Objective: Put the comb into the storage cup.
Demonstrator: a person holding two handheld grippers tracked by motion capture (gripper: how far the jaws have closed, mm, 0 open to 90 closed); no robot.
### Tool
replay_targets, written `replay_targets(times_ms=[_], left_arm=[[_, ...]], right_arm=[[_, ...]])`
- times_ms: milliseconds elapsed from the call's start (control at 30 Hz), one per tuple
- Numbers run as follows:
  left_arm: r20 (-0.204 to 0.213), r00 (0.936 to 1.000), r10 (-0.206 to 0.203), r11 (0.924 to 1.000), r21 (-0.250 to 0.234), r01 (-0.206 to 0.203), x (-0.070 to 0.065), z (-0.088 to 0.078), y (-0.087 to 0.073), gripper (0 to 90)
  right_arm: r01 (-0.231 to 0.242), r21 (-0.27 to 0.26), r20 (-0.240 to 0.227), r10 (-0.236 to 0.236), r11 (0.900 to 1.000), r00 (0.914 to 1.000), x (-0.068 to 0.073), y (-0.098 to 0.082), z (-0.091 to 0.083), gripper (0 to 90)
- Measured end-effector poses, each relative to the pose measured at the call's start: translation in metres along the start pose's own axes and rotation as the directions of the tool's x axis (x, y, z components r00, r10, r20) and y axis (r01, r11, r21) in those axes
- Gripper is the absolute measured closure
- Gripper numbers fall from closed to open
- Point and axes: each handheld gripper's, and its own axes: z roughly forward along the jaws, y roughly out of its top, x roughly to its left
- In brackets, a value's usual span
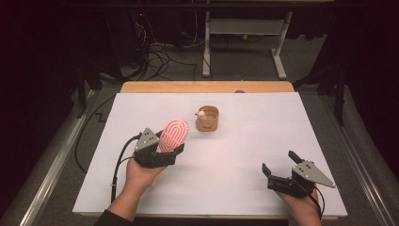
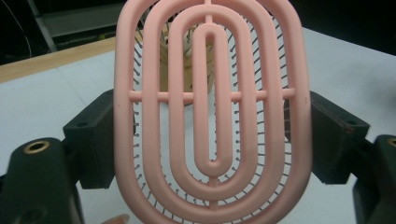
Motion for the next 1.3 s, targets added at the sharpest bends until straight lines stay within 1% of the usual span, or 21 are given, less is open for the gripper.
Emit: replay_targets(times_ms=[33, 67, 133, 167, 233, 300, 367, 433, 533, 633, 700, 833, 867, 933, 1067, 1133, 1200, 1300], left_arm=[[0.006, 1.0000, 0.003, 1.0000, -0.004, -0.003, -0.001, 0.000, 0.000, 18.2], [0.015, 0.9999, -0.005, 1.0000, -0.005, 0.005, -0.001, 0.001, 0.001, 18.2], [0.018, 0.9998, -0.009, 0.9998, -0.017, 0.010, -0.003, 0.001, 0.002, 18.2], [0.030, 0.9995, -0.014, 0.9997, -0.021, 0.015, -0.004, 0.001, 0.003, 18.2], [0.030, 0.9995, -0.005, 0.9996, -0.028, 0.006, -0.006, 0.001, 0.004, 18.1], [0.039, 0.9992, -0.005, 0.9992, -0.041, 0.006, -0.007, 0.002, 0.006, 18.1], [0.059, 0.9983, -0.006, 0.9988, -0.048, 0.009, -0.009, 0.003, 0.009, 18.2], [0.064, 0.9979, 0.003, 0.9982, -0.060, 0.000, -0.012, 0.005, 0.011, 18.2], [0.077, 0.9970, 0.008, 0.9968, -0.080, -0.002, -0.015, 0.008, 0.013, 18.2], [0.094, 0.9955, 0.005, 0.9958, -0.092, 0.004, -0.018, 0.014, 0.016, 18.2], [0.097, 0.9951, 0.016, 0.9954, -0.096, -0.007, -0.020, 0.018, 0.017, 18.2], [0.121, 0.9925, 0.016, 0.9952, -0.098, -0.004, -0.026, 0.026, 0.020, 18.2], [0.127, 0.9919, 0.008, 0.9951, -0.099, 0.004, -0.027, 0.028, 0.021, 18.1], [0.155, 0.9879, -0.013, 0.9946, -0.100, 0.029, -0.027, 0.032, 0.025, 18.1], [0.173, 0.9848, -0.008, 0.9933, -0.112, 0.027, -0.033, 0.039, 0.032, 18.1], [0.178, 0.9840, 0.000, 0.9929, -0.117, 0.021, -0.036, 0.041, 0.034, 18.1], [0.172, 0.9852, 0.002, 0.9927, -0.119, 0.018, -0.039, 0.042, 0.033, 18.1], [0.168, 0.9855, 0.021, 0.9932, -0.116, -0.001, -0.041, 0.041, 0.032, 18.1]], right_arm=[[0.000, 0.000, 0.001, 0.000, 1.000, 1.0000, 0.000, 0.000, 0.000, 0.0], [0.001, -0.001, 0.001, -0.001, 1.000, 1.0000, -0.001, 0.000, 0.000, 0.0], [-0.005, -0.005, 0.008, 0.005, 1.000, 1.0000, -0.002, 0.001, -0.002, 0.0], [-0.005, -0.007, 0.008, 0.005, 1.000, 1.0000, -0.003, 0.001, -0.002, 0.0], [-0.009, -0.008, 0.012, 0.010, 1.000, 0.9999, -0.004, 0.002, -0.003, 0.0], [-0.009, -0.007, 0.015, 0.009, 1.000, 0.9999, -0.004, 0.002, -0.003, 0.0], [-0.007, -0.004, 0.014, 0.007, 1.000, 0.9999, -0.004, 0.002, -0.002, 0.0], [-0.003, -0.002, 0.012, 0.003, 1.000, 0.9999, -0.003, 0.001, -0.002, 0.0], [0.000, -0.002, 0.010, 0.000, 1.000, 0.9999, -0.003, 0.001, -0.002, 0.0], [0.000, 0.001, 0.012, 0.000, 1.000, 0.9999, -0.003, 0.001, -0.002, 0.0], [-0.004, 0.002, 0.018, 0.004, 1.000, 0.9998, -0.003, 0.001, -0.002, 0.0], [-0.004, 0.005, 0.020, 0.004, 1.000, 0.9998, -0.003, 0.001, -0.001, 0.0], [-0.003, 0.006, 0.022, 0.003, 1.000, 0.9998, -0.003, 0.001, 0.000, 0.0], [-0.003, 0.010, 0.023, 0.003, 1.000, 0.9997, -0.003, 0.000, 0.001, 0.0], [0.002, 0.016, 0.021, -0.002, 1.000, 0.9998, -0.001, 0.000, 0.004, 0.0], [0.005, 0.020, 0.016, -0.005, 1.000, 0.9999, 0.001, 0.000, 0.005, 0.0], [0.011, 0.027, 0.010, -0.012, 1.000, 0.9999, 0.003, 0.001, 0.007, 0.0], [0.011, 0.029, 0.005, -0.011, 1.000, 0.9999, 0.006, 0.002, 0.009, 0.0]])
